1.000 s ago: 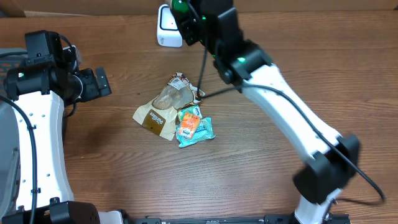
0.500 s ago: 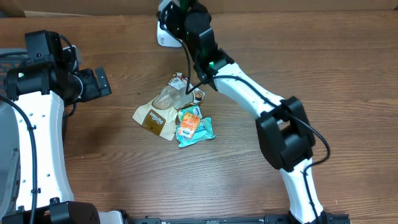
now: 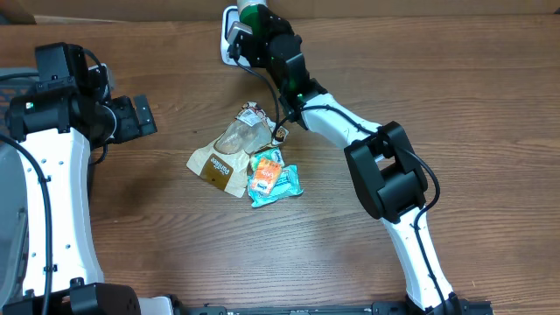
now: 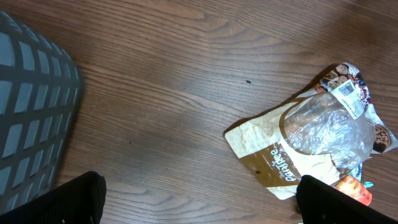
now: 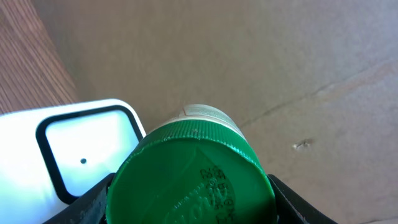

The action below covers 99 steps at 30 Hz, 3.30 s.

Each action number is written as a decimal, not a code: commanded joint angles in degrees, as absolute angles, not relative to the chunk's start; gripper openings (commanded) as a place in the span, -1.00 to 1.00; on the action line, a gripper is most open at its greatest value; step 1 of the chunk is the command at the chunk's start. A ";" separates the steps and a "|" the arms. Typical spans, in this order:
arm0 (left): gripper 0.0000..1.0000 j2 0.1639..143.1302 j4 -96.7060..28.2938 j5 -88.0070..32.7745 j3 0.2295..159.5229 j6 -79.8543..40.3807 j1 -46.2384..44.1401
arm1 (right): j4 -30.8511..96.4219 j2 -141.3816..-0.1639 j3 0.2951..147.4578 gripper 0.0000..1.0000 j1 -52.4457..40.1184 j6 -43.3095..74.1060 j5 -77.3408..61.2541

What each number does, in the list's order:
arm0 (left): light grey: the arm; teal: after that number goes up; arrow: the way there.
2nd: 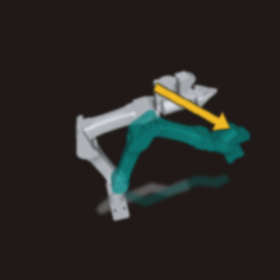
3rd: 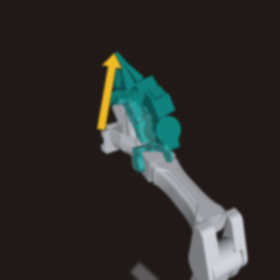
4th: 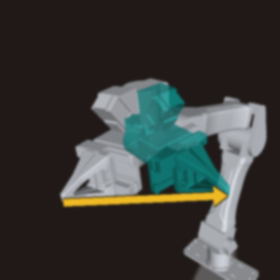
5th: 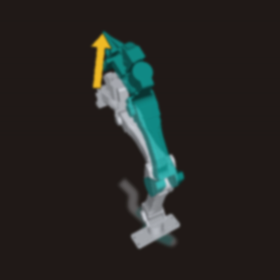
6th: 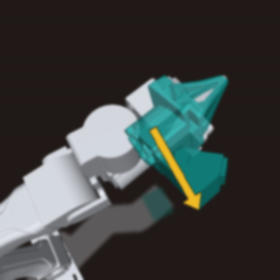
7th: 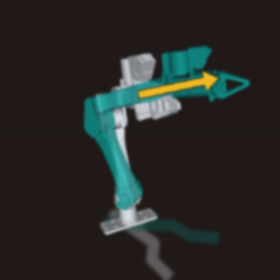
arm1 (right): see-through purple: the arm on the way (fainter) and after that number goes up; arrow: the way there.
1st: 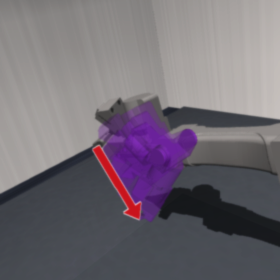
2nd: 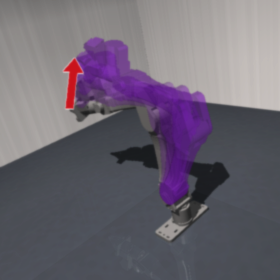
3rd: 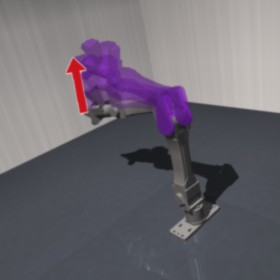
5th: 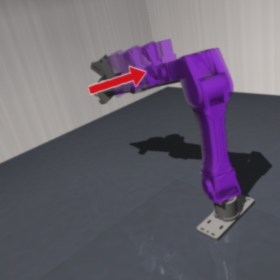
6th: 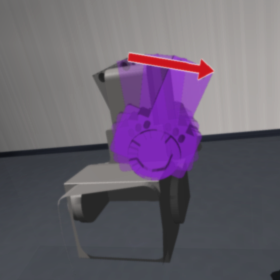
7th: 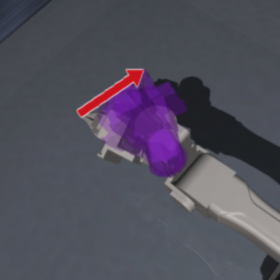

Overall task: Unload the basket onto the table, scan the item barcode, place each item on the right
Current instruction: 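Carry the jar to the scanner and hold its base under it, then move the jar right and set it down on the table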

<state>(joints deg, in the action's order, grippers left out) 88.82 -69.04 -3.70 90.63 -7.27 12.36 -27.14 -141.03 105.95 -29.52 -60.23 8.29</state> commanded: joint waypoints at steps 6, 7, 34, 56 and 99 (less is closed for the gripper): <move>0.99 88.49 -68.97 -4.08 90.89 -6.59 11.97 | -29.08 -141.60 107.24 -0.36 -28.75 -64.01 3.14; 0.99 88.49 -68.97 -4.08 90.89 -6.59 11.97 | -29.04 -141.60 107.24 -0.35 -28.75 -64.07 2.81; 0.99 88.49 -68.97 -4.08 90.89 -6.59 11.97 | -30.02 -141.49 107.33 -0.31 -31.83 -74.61 4.03; 0.99 88.49 -68.97 -4.08 90.89 -6.59 11.97 | 10.72 -109.73 107.33 -0.33 -35.99 -9.56 14.79; 0.99 88.49 -68.97 -4.08 90.89 -6.59 11.97 | 50.81 -100.09 71.33 -0.18 3.29 15.00 3.70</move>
<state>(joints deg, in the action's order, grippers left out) 88.82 -69.04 -3.90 90.59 -7.27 12.36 51.77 -100.29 71.22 1.50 14.63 4.23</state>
